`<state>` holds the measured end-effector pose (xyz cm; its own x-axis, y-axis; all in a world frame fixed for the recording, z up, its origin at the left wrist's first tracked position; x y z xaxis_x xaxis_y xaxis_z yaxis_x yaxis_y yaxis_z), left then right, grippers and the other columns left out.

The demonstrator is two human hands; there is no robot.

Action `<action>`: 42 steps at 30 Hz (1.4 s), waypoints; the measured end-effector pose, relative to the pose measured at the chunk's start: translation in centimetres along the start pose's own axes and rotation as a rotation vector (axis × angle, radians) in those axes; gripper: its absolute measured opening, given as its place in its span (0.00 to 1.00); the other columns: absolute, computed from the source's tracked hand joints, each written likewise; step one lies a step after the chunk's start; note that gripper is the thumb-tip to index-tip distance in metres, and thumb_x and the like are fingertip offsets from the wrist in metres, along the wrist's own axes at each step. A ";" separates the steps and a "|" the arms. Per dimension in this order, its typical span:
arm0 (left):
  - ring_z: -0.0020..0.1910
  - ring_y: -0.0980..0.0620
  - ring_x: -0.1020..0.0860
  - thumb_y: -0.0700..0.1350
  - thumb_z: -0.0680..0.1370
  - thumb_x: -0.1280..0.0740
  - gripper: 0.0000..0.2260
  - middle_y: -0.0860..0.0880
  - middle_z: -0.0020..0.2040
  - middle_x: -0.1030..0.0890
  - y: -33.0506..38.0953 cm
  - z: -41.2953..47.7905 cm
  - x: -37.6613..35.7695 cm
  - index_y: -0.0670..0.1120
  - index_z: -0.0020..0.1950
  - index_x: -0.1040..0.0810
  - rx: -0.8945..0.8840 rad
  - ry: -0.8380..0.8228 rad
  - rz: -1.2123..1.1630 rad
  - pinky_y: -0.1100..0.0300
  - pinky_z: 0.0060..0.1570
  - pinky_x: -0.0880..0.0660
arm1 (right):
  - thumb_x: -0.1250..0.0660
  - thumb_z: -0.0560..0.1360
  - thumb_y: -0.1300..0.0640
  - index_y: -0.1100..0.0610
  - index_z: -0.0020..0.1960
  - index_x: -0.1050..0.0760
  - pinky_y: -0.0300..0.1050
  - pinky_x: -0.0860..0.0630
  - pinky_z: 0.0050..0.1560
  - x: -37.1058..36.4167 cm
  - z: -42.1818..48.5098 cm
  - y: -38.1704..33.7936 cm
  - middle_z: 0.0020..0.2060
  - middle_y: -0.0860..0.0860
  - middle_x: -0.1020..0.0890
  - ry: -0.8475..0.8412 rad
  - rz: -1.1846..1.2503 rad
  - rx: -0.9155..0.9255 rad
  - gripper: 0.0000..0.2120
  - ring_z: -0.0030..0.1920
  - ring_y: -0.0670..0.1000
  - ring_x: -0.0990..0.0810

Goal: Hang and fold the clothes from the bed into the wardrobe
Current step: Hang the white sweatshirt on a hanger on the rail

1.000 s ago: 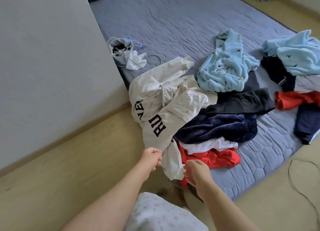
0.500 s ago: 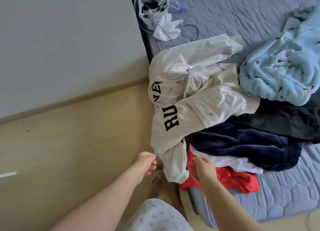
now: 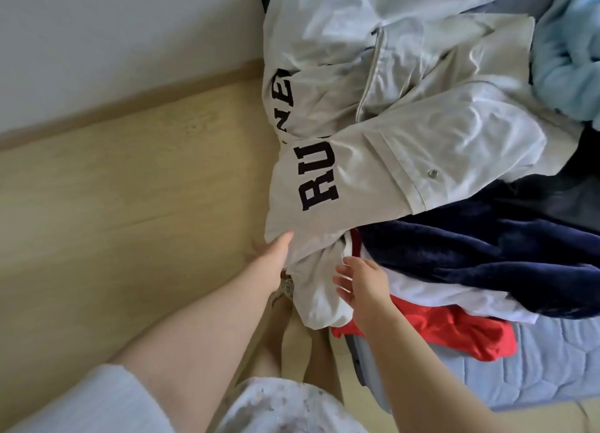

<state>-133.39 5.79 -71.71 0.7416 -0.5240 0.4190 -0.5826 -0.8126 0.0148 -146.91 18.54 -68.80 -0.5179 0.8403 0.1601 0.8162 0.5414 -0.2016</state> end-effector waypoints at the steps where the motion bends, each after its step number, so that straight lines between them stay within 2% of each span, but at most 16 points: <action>1: 0.74 0.43 0.44 0.64 0.72 0.35 0.41 0.46 0.77 0.48 -0.7 0.7 -0.7 0.50 0.77 0.51 0.092 -0.018 -0.071 0.45 0.71 0.48 | 0.40 0.78 0.61 0.55 0.42 0.27 0.42 0.27 0.38 0.0 0.5 0.1 0.37 0.52 0.22 0.007 -0.002 -0.006 0.07 0.36 0.50 0.23; 4: 0.67 0.39 0.33 0.67 0.68 0.33 0.39 0.43 0.70 0.32 -1.5 2.1 -3.2 0.50 0.73 0.39 0.232 -0.183 -0.260 0.40 0.68 0.40 | 0.40 0.78 0.61 0.56 0.43 0.27 0.42 0.27 0.39 0.0 1.6 0.5 0.36 0.51 0.22 0.007 0.011 -0.030 0.06 0.35 0.50 0.24; 6: 0.59 0.43 0.25 0.67 0.66 0.32 0.36 0.46 0.63 0.24 -1.4 2.7 -4.6 0.49 0.68 0.31 0.226 -0.283 -0.327 0.47 0.58 0.29 | 0.40 0.77 0.61 0.56 0.44 0.26 0.42 0.27 0.40 -0.3 2.0 0.7 0.34 0.51 0.23 -0.016 0.047 -0.037 0.06 0.35 0.50 0.24; 7: 0.52 0.47 0.22 0.66 0.67 0.31 0.32 0.48 0.58 0.22 -1.4 2.9 -4.6 0.49 0.64 0.28 0.215 -0.285 -0.331 0.54 0.49 0.25 | 0.40 0.77 0.61 0.56 0.43 0.26 0.43 0.27 0.40 -0.3 2.0 0.6 0.34 0.51 0.23 -0.024 0.062 -0.036 0.06 0.35 0.50 0.24; 9: 0.32 0.55 0.25 0.61 0.70 0.31 0.18 0.52 0.39 0.20 -1.3 3.3 -4.4 0.49 0.49 0.23 0.190 -0.275 -0.353 0.63 0.29 0.31 | 0.40 0.77 0.61 0.56 0.44 0.26 0.43 0.26 0.40 -0.3 2.1 0.5 0.34 0.51 0.22 -0.025 0.078 -0.026 0.06 0.35 0.50 0.24; 11: 0.18 0.59 0.37 0.53 0.75 0.34 0.11 0.54 0.22 0.28 -1.2 2.9 -3.8 0.49 0.36 0.28 0.164 -0.274 -0.373 0.68 0.20 0.40 | 0.40 0.77 0.61 0.56 0.44 0.26 0.42 0.27 0.39 -0.1 1.8 0.5 0.33 0.51 0.23 -0.020 0.090 -0.020 0.06 0.34 0.50 0.24; 12: 0.15 0.59 0.40 0.49 0.77 0.35 0.11 0.54 0.20 0.30 -0.8 2.4 -3.0 0.49 0.35 0.31 0.125 -0.261 -0.364 0.69 0.18 0.43 | 0.40 0.77 0.61 0.56 0.44 0.26 0.42 0.27 0.38 0.0 1.4 0.5 0.33 0.51 0.23 -0.019 0.099 -0.021 0.06 0.34 0.50 0.24; 16: 0.24 0.57 0.40 0.40 0.77 0.37 0.08 0.50 0.31 0.31 2.0 -0.6 1.9 0.48 0.40 0.31 -0.143 -0.129 -0.234 0.67 0.21 0.44 | 0.40 0.77 0.61 0.57 0.46 0.26 0.42 0.28 0.36 0.7 -1.6 -0.1 0.34 0.52 0.22 -0.021 0.126 0.001 0.04 0.34 0.50 0.24; 20: 0.27 0.56 0.40 0.40 0.76 0.34 0.08 0.50 0.32 0.32 5.2 -6.8 6.3 0.48 0.40 0.32 -0.343 -0.123 -0.311 0.64 0.28 0.43 | 0.39 0.77 0.62 0.58 0.44 0.27 0.41 0.29 0.34 1.1 -7.2 -2.3 0.31 0.51 0.23 -0.047 0.182 0.064 0.04 0.30 0.49 0.25; 24: 0.23 0.58 0.35 0.39 0.76 0.34 0.08 0.51 0.30 0.30 7.4 -15.9 8.8 0.47 0.39 0.29 -0.559 -0.220 -0.314 0.68 0.22 0.38 | 0.39 0.78 0.61 0.58 0.46 0.26 0.40 0.28 0.34 1.0 -14.2 -4.9 0.32 0.51 0.22 -0.100 0.231 0.118 0.04 0.30 0.49 0.25; 26: 0.25 0.58 0.30 0.39 0.76 0.33 0.05 0.51 0.31 0.27 7.7 -20.6 9.3 0.47 0.41 0.26 -0.660 -0.280 -0.304 0.72 0.20 0.36 | 0.39 0.78 0.56 0.57 0.46 0.27 0.42 0.28 0.36 0.8 -17.5 -6.1 0.36 0.51 0.22 -0.143 0.232 0.152 0.06 0.34 0.49 0.25; 29: 0.30 0.57 0.21 0.38 0.75 0.32 0.05 0.54 0.30 0.19 7.9 -26.9 9.8 0.48 0.42 0.22 -0.781 -0.406 -0.298 0.71 0.24 0.31 | 0.38 0.76 0.44 0.51 0.43 0.28 0.47 0.28 0.46 0.2 -22.2 -8.0 0.42 0.49 0.23 -0.252 0.261 0.202 0.11 0.43 0.50 0.24; 32: 0.37 0.55 0.18 0.38 0.73 0.30 0.04 0.53 0.35 0.16 7.8 -31.8 9.8 0.46 0.43 0.19 -0.908 -0.552 -0.162 0.67 0.35 0.25 | 0.36 0.72 0.37 0.53 0.54 0.28 0.52 0.28 0.51 0.2 -25.4 -9.1 0.52 0.50 0.24 -0.376 0.355 0.201 0.21 0.52 0.52 0.25; 34: 0.42 0.52 0.18 0.39 0.72 0.30 0.05 0.51 0.40 0.16 7.4 -34.4 9.7 0.47 0.46 0.19 -0.982 -0.642 -0.061 0.64 0.43 0.24 | 0.34 0.72 0.40 0.55 0.56 0.28 0.56 0.27 0.48 0.4 -26.7 -9.7 0.53 0.54 0.24 -0.425 0.420 0.180 0.21 0.50 0.55 0.24; 38: 0.42 0.58 0.19 0.39 0.73 0.31 0.07 0.52 0.42 0.18 6.8 -36.9 9.8 0.50 0.47 0.21 -1.067 -0.714 0.056 0.68 0.38 0.26 | 0.37 0.75 0.58 0.62 0.52 0.28 0.52 0.27 0.40 0.9 -27.7 -10.6 0.44 0.59 0.24 -0.420 0.526 0.149 0.09 0.43 0.58 0.24; 42: 0.45 0.57 0.20 0.40 0.74 0.32 0.09 0.54 0.45 0.17 6.4 -36.7 9.6 0.53 0.51 0.22 -1.002 -0.762 0.023 0.65 0.42 0.25 | 0.44 0.74 0.65 0.62 0.59 0.28 0.51 0.28 0.58 1.6 -28.3 -11.6 0.47 0.59 0.22 -0.414 0.764 0.206 0.15 0.56 0.58 0.24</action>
<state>-142.24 4.93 -34.24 0.5369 -0.8206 -0.1959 -0.3467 -0.4263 0.8355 -149.98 12.82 -38.82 0.0646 0.8942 -0.4429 0.9349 -0.2095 -0.2865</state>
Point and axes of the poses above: each hand's wrist, its own z-axis towards the middle knuckle, its own x-axis out of the back of the hand, y = z × x, the point moved 8 cm from there along z, towards the middle knuckle
